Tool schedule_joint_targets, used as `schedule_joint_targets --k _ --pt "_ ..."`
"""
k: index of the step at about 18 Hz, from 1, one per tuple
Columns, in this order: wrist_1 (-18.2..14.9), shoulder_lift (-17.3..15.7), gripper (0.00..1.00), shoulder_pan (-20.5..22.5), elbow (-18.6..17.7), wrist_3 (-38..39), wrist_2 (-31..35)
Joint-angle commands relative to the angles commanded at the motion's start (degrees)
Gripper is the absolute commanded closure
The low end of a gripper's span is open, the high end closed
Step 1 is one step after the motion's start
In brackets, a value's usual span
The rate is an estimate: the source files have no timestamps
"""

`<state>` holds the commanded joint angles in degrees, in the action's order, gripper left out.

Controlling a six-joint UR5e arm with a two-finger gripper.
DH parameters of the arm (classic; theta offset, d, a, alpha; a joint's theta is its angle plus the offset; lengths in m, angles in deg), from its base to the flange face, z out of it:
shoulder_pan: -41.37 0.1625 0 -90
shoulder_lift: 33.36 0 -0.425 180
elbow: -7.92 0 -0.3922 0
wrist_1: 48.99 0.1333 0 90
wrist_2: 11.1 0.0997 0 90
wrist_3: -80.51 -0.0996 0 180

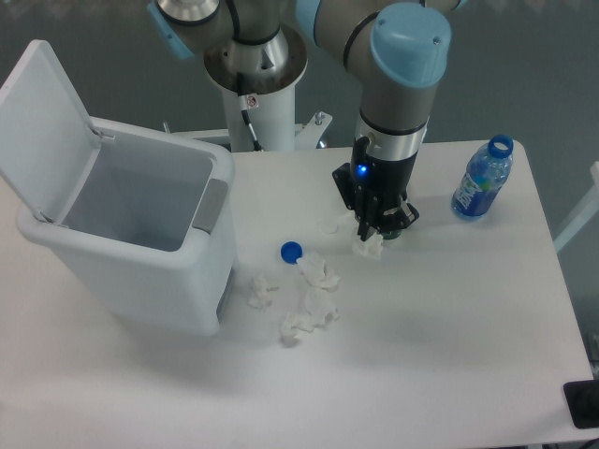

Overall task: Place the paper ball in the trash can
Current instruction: 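Close the gripper on the crumpled white paper ball near the bottle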

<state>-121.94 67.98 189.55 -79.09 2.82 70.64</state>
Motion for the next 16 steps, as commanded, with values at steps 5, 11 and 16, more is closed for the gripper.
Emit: schedule_joint_targets --k 5,11,16 --pt "0.1 0.0 0.97 0.0 0.4 3.1 -0.2" --pt "0.2 -0.1 0.97 0.0 1.4 6.0 -0.4" --pt "0.2 -2.6 0.97 -0.2 2.6 16.2 -3.4"
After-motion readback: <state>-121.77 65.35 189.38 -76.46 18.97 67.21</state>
